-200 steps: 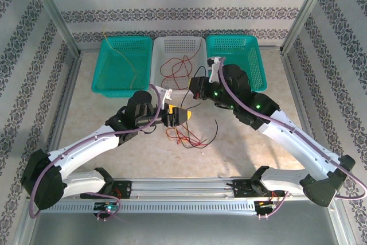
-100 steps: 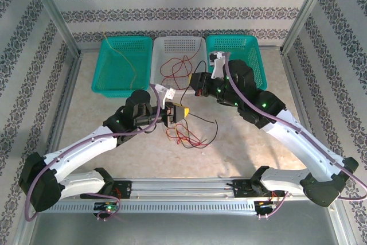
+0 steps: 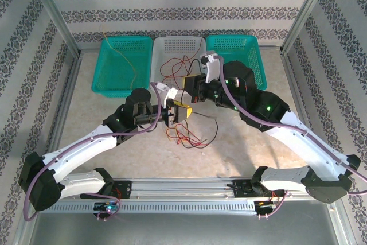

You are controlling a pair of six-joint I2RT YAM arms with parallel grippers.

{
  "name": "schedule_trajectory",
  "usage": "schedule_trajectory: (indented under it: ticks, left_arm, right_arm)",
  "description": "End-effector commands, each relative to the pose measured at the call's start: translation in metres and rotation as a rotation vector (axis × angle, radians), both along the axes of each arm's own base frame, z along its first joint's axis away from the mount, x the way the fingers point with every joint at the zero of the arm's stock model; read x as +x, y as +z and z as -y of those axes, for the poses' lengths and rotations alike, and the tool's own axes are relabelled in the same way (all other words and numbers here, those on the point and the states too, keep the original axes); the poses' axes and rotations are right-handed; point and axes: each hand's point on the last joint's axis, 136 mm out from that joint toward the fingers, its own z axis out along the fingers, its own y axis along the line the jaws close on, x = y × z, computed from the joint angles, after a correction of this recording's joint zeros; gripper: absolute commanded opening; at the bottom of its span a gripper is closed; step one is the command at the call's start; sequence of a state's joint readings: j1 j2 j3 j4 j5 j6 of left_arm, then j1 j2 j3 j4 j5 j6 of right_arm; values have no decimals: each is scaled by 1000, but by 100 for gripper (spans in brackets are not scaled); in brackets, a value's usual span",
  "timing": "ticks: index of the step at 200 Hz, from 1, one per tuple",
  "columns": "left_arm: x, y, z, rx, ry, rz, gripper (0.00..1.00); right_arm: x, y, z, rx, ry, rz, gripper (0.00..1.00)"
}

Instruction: Untangle the cables

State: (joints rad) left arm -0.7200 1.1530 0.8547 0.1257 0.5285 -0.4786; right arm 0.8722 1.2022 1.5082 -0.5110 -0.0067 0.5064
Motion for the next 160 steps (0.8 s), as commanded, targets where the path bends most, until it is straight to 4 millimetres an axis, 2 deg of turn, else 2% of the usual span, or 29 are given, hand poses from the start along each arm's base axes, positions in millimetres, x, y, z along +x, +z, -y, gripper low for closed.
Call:
schedule_trajectory:
  ticks: [1, 30, 82, 110, 136, 160]
  left_arm:
    - [-3, -7, -11, 25, 55, -7, 56]
    - [0, -16, -32, 57, 159, -2, 71]
    - [2, -26, -77, 138, 354, 5, 79]
    - [10, -24, -98, 190, 467, 7, 82]
    - [14, -26, -103, 213, 501, 2, 82]
    - [17, -36, -107, 260, 530, -40, 82]
  right_arm:
    - [13, 28, 23, -16, -99, 91, 0]
    - [41, 37, 58, -41, -227, 83, 0]
    - [132, 17, 140, -102, -501, -70, 0]
    - [187, -7, 176, -84, -601, -181, 0]
    - [229, -37, 201, -72, -661, -258, 0]
    - [254, -61, 215, -84, -686, -315, 17]
